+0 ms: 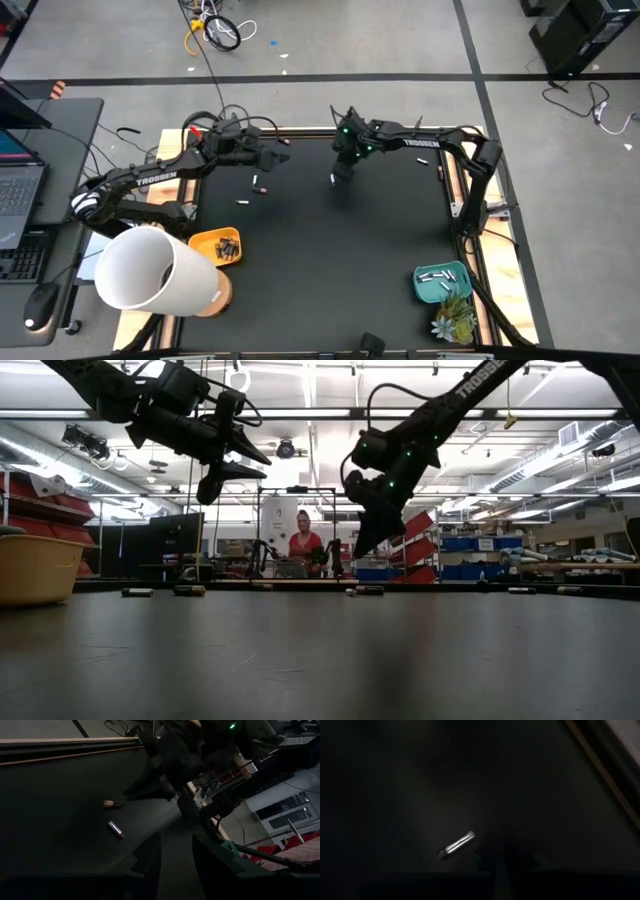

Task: Sort batteries
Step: Put the black battery into the yellow bin

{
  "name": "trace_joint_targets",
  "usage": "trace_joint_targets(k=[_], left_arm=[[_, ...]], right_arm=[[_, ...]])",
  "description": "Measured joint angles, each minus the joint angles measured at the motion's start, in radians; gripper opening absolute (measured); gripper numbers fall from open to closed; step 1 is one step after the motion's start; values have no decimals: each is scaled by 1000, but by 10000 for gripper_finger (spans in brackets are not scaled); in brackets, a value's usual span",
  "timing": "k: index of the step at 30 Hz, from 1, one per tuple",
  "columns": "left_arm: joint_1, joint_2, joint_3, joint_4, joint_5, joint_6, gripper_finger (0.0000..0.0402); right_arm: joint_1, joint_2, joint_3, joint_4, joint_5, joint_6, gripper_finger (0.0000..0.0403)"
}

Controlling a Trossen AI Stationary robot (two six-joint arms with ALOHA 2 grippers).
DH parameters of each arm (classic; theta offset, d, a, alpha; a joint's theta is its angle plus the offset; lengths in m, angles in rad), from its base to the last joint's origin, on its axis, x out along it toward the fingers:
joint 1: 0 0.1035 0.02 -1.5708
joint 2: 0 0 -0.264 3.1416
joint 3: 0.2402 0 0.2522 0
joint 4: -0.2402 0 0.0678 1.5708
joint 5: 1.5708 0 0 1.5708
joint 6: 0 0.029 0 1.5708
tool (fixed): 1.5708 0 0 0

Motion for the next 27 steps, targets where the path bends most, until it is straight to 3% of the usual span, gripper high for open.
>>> trace_joint_targets(k=[3,7,13,16,23,27], left_arm=[[0,0,0,0,8,-1,124],[0,0,0,-1,11,-5,124],[0,0,0,-4,37,-16,124],[0,0,0,-6,51,-8,124],[0,0,0,-7,75,31,124],[0,0,0,-6,76,43,124]], right_arm=[[0,1,-27,16,-56,29,71],[0,-40,-133,237,-108,85,89],[0,-152,-338,550,12,319,65],[15,-250,-413,580,68,361,49],[146,-478,-611,598,317,503,29],[209,-524,-747,752,387,559,27]])
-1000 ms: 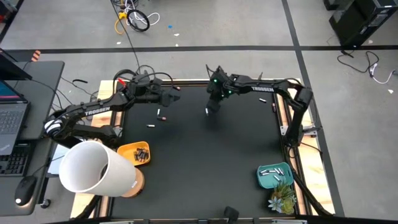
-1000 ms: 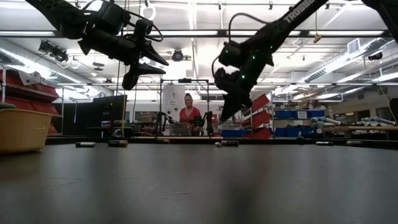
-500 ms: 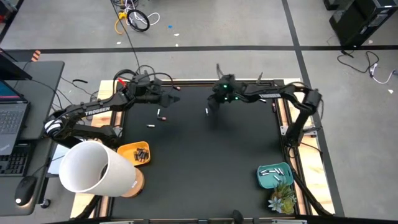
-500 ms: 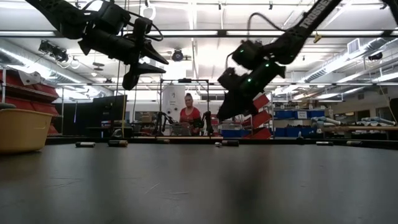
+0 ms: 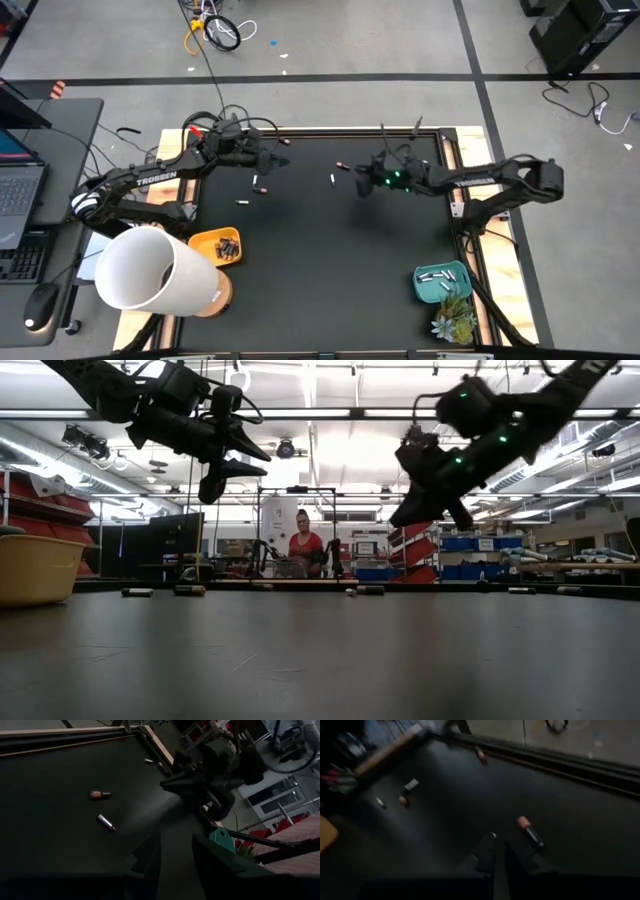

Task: Sort batteries
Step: Put the black battery into the yellow bin

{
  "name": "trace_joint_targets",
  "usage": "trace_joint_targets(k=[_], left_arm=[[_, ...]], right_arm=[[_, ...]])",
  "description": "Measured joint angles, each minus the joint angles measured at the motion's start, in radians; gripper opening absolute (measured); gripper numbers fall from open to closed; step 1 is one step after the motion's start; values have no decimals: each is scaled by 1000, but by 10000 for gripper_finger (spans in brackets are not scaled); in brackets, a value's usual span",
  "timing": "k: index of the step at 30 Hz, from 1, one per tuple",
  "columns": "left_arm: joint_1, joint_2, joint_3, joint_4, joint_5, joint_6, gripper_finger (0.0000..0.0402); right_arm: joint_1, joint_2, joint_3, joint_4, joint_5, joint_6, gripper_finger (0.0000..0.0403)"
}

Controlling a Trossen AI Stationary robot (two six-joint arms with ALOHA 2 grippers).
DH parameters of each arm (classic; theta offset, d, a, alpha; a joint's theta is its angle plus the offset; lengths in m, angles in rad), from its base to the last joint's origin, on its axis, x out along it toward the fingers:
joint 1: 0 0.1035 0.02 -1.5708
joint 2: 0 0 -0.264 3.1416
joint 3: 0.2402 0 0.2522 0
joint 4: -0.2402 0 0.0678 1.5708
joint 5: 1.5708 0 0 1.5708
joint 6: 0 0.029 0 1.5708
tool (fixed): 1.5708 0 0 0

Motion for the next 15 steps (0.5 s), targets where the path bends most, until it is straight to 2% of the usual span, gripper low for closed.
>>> trace_joint_targets(k=[3,8,12,15], left_arm=[[0,0,0,0,0,-1,124],[0,0,0,5,-20,-23,124],[-1,0,0,8,-55,-76,124],[-1,0,0,5,-60,-81,124]], right_arm=[[16,18,-80,147,26,-50,29],[-19,117,-141,218,68,-89,28],[-73,188,-96,249,-128,-201,43],[-78,245,-33,218,-168,-288,73]])
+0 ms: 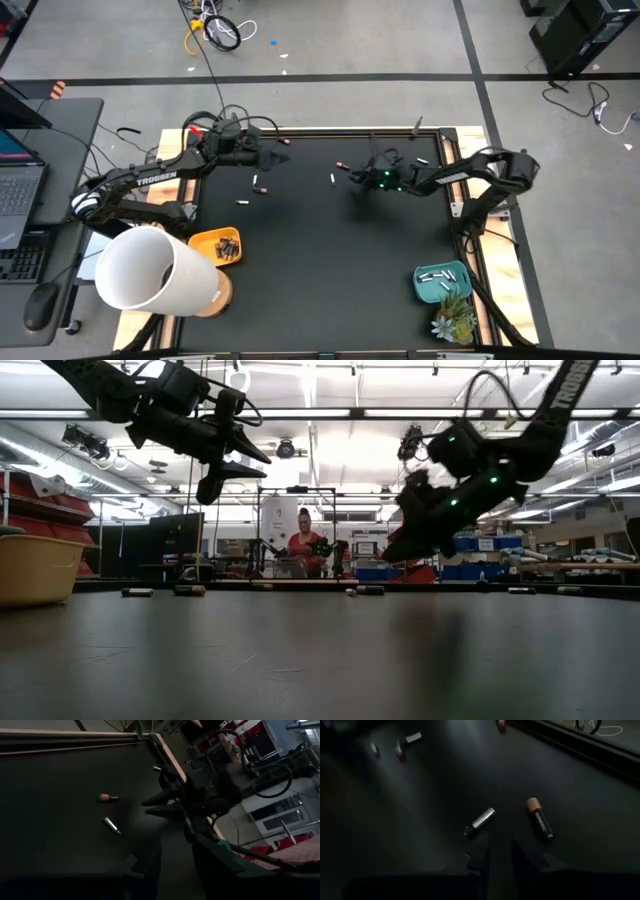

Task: Sort batteries
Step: Put the black battery into the yellow bin

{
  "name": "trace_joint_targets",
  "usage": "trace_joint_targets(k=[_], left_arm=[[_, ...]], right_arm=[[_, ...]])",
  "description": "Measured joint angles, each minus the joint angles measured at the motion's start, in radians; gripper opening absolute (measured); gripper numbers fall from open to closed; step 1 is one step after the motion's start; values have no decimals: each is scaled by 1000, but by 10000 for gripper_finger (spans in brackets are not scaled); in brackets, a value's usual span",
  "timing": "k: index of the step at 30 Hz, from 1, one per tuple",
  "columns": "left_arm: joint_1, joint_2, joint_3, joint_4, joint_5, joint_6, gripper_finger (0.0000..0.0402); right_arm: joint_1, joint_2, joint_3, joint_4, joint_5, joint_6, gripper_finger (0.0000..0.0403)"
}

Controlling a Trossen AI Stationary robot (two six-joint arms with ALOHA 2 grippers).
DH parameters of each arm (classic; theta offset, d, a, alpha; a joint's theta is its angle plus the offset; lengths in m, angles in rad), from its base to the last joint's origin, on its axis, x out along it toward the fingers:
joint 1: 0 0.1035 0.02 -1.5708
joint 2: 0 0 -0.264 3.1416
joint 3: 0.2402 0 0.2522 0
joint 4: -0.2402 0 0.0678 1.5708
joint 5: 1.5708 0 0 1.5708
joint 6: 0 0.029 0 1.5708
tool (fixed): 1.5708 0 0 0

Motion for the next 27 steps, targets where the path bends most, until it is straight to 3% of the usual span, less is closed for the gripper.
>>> trace_joint_targets(k=[10,20,27], left_arm=[[0,0,0,1,-6,-46,124],[0,0,0,2,-5,-30,124],[-1,0,0,1,-5,-16,124]], right_arm=[[-6,150,120,16,43,-124,195],[-64,184,249,-204,63,-156,190],[-94,194,266,-243,22,-179,188]])
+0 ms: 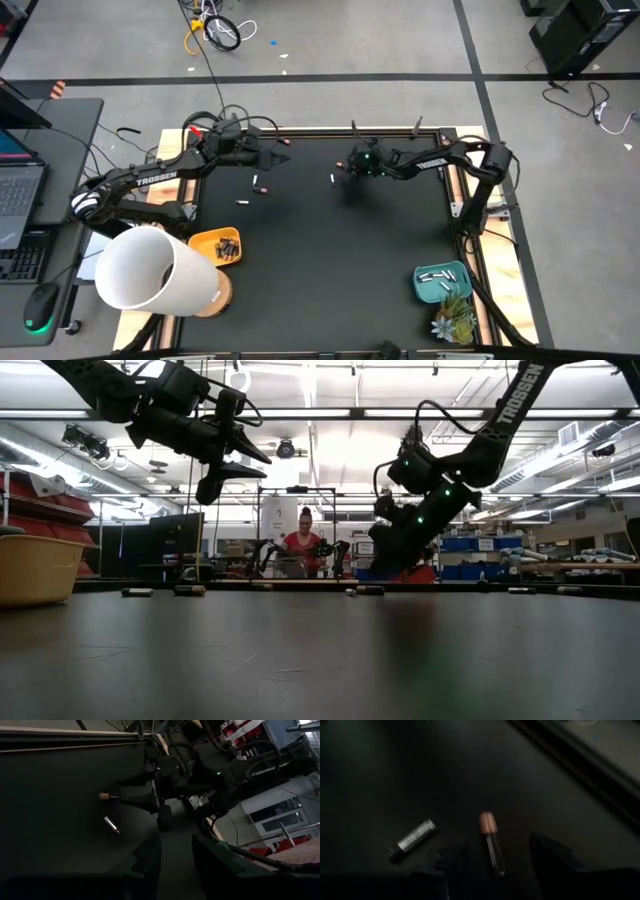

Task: Sort batteries
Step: Put the black battery into the yellow bin

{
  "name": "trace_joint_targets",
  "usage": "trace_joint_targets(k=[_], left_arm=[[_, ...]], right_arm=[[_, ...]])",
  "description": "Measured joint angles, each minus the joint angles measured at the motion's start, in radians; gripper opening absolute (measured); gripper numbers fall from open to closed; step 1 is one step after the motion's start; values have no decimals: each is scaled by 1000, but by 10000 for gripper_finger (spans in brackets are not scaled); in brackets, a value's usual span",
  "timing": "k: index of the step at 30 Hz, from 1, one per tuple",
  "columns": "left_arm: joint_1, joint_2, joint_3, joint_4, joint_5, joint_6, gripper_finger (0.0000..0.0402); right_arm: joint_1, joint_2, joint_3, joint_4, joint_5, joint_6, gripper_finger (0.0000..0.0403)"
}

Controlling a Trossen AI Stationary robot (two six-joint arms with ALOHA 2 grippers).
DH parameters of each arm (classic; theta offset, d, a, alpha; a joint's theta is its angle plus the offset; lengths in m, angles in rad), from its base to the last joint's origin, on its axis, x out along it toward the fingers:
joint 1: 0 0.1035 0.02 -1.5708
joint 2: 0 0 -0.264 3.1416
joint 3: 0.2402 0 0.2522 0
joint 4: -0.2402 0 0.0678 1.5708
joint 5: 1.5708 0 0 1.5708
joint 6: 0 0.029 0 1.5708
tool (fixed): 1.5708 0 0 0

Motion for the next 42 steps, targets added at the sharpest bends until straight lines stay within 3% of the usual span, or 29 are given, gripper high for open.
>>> trace_joint_targets(k=[7,11,14,19,28,32,34,42], left_arm=[[0,0,0,-1,22,8,124],[0,0,0,-1,26,12,124],[0,0,0,1,31,12,124],[0,0,0,0,35,12,124],[0,0,0,2,52,11,124],[0,0,0,2,65,-3,124],[0,0,0,1,78,-9,124],[0,0,0,-3,92,-41,128]], right_arm=[[3,55,7,-9,-45,-15,186],[5,87,83,-150,-36,20,168],[-1,115,148,-274,-35,49,127],[-2,128,212,-379,-24,41,26],[2,115,228,-406,-22,29,24],[4,78,221,-415,-46,22,24],[5,47,223,-408,-53,22,3],[13,-59,224,-412,-55,16,5]])
